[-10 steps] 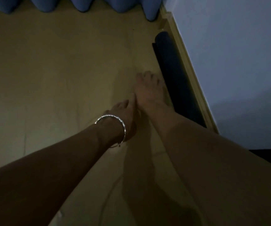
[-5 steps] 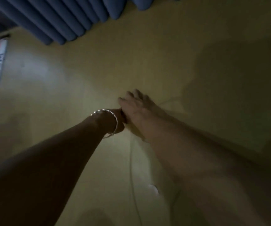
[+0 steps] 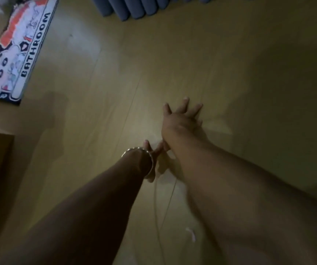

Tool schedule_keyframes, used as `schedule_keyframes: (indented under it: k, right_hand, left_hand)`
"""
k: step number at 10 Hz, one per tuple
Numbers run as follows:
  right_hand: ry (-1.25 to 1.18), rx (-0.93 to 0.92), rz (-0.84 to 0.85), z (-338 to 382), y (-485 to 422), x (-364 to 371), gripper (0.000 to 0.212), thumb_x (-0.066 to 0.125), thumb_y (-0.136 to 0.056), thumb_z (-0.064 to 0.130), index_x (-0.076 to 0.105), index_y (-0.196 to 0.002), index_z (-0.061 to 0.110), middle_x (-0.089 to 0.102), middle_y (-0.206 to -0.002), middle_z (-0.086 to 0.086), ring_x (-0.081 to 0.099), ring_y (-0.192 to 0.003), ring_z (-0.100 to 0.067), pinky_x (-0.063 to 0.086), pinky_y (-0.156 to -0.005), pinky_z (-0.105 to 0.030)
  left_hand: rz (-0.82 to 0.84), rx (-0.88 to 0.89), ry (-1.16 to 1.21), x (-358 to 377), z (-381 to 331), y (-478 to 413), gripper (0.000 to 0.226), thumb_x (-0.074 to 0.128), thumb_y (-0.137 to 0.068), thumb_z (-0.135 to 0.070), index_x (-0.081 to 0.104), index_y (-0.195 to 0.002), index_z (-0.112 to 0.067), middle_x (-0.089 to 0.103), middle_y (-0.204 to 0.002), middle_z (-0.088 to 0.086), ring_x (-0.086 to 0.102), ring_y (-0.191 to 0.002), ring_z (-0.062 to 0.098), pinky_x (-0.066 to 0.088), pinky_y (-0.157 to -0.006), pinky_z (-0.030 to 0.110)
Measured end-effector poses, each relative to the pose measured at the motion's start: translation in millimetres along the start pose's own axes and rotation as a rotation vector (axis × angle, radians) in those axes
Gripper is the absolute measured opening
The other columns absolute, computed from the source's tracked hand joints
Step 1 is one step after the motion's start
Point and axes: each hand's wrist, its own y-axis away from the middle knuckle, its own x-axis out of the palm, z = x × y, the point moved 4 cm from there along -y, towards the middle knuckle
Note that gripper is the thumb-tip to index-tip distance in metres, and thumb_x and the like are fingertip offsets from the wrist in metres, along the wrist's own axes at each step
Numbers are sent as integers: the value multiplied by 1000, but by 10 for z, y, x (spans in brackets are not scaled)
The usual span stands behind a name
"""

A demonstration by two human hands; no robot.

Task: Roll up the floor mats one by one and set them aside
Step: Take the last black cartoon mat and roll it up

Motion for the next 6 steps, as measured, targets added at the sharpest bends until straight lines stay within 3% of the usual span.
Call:
schedule_keyframes:
  k: [1, 2, 3, 4, 6]
  right_hand:
    - [52, 35, 22, 16, -106, 23, 109, 68, -85, 13, -17, -145, 44, -35, -149, -21, -23, -132, -57, 22, -102, -69]
    - [29, 79, 18, 99, -170, -23, 105, 64, -89, 13, -18, -143, 50, -39, -146, -21, -24, -130, -60, 24, -96, -73]
    - [28, 132, 88, 176, -210, -153, 126, 82, -73, 30, -24, -137, 54, -41, -143, -25, -22, -131, -59, 25, -100, -71]
    - [20, 164, 97, 274, -252, -251, 143, 89, -58, 40, -28, -139, 47, -40, -142, -30, -23, -132, -58, 24, -103, -69]
    - [-30, 191, 92, 345, -428, -353, 143, 89, -57, 43, -28, -139, 47, -40, -141, -31, -26, -133, -54, 26, -102, -70]
  left_hand:
    - [-5, 101, -96, 69, 189, -263, 90, 64, -85, -24, 2, -150, -32, -1, -157, 13, 20, -142, 32, 24, -114, 42]
    - [-94, 236, -99, -59, 375, -267, 89, 66, -82, -20, 9, -150, -26, 22, -152, 9, 32, -137, 26, 33, -109, 36]
    - [-256, 222, -37, -328, 735, -401, 88, 67, -82, -23, 11, -150, -21, 30, -147, 9, 40, -131, 27, 37, -105, 34]
    - [-324, 162, -13, -629, 1127, -664, 96, 70, -81, -29, 5, -151, -21, 26, -148, 11, 41, -130, 30, 36, -106, 33]
    - [-352, 32, 20, -1170, 1495, -1112, 101, 71, -79, -38, -1, -150, -33, 3, -154, 22, 25, -137, 40, 30, -110, 44]
